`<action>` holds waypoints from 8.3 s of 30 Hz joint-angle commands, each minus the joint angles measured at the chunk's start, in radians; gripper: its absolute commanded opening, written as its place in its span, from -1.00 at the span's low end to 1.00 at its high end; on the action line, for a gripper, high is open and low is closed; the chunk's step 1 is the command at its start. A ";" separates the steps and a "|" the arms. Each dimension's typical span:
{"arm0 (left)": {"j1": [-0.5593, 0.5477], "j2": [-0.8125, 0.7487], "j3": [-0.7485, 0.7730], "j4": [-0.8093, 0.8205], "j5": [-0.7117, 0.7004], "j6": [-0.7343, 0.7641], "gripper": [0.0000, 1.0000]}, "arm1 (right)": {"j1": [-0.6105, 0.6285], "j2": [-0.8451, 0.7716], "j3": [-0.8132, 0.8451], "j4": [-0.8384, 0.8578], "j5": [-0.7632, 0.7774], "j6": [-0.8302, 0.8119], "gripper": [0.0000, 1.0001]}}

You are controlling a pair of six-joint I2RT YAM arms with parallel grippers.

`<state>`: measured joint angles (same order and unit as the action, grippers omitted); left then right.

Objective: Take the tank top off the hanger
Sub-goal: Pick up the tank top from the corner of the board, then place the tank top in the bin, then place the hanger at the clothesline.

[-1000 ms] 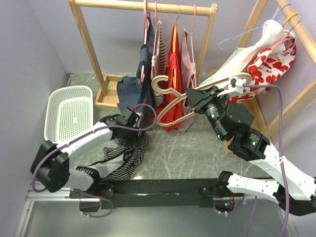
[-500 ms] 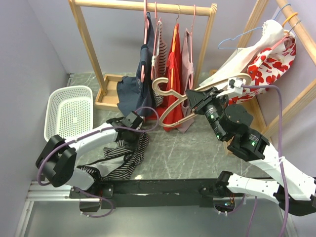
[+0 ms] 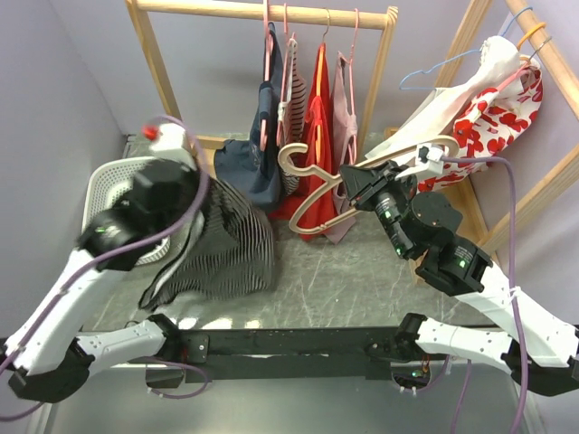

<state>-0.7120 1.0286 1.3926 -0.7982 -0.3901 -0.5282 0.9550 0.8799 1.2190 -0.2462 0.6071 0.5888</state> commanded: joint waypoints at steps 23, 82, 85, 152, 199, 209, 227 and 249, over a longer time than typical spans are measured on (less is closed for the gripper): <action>0.452 0.140 0.536 0.396 -0.474 0.648 -0.98 | -0.068 0.094 0.033 0.090 -0.107 -0.004 -0.97; 1.209 0.289 0.171 0.439 0.276 0.180 -0.98 | -0.168 0.120 0.020 0.140 -0.280 0.005 -0.96; 1.211 0.289 0.085 0.519 0.442 0.157 -0.98 | -0.168 0.134 0.040 0.116 -0.288 0.000 -0.96; 0.718 -0.130 -0.418 0.548 1.160 0.214 0.96 | -0.260 0.189 0.145 0.269 -0.659 0.209 -1.00; 0.318 -0.111 -0.340 0.542 0.994 0.254 -0.98 | -0.315 0.268 0.086 0.245 -0.806 0.299 -0.85; 0.318 -0.186 -0.268 0.440 0.904 0.249 -0.98 | -0.314 0.225 0.033 0.243 -0.777 0.292 0.56; 0.316 -0.372 0.000 0.017 0.331 0.321 -0.98 | -0.318 0.156 0.011 0.176 -0.638 0.195 0.73; 0.318 -0.067 0.098 -0.024 0.166 0.278 -0.98 | -0.346 0.156 0.020 0.162 -0.647 0.163 0.73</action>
<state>-0.3958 0.9157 1.3865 -0.8932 -0.1757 -0.2306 0.6247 1.0492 1.2228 -0.0944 -0.0418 0.7750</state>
